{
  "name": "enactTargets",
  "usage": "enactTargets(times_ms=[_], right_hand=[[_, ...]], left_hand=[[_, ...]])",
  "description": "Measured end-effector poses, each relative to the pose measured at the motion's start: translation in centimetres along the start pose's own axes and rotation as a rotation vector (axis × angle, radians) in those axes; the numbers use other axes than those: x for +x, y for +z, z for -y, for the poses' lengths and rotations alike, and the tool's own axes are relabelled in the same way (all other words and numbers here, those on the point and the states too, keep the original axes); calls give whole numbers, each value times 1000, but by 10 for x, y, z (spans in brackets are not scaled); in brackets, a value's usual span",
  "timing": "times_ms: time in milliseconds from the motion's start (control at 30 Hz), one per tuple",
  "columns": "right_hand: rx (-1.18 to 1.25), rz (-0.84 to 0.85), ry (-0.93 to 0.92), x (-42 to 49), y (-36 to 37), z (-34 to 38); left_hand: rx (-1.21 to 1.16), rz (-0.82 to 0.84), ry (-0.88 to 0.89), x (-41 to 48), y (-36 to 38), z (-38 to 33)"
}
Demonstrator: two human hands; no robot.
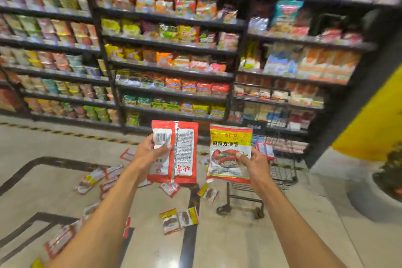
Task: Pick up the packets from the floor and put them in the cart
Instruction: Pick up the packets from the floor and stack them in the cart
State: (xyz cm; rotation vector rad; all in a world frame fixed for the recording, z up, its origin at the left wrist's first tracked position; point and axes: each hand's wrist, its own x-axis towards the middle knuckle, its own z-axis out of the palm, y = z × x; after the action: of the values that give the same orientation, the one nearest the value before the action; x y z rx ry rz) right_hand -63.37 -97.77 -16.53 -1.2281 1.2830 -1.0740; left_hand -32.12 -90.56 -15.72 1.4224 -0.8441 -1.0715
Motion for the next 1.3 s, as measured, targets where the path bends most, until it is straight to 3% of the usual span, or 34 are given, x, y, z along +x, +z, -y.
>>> enactTargets(times_ms=[233, 467, 1000, 1300], right_hand=[[49, -153, 1, 4, -133, 13], [79, -285, 1, 37, -202, 13], [67, -395, 47, 252, -238, 5], [50, -343, 108, 362, -260, -40]], left_hand=[[50, 145, 40, 5, 128, -29], [95, 234, 52, 42, 206, -41], [84, 374, -29, 285, 335, -36], [55, 381, -148, 383, 398, -4]])
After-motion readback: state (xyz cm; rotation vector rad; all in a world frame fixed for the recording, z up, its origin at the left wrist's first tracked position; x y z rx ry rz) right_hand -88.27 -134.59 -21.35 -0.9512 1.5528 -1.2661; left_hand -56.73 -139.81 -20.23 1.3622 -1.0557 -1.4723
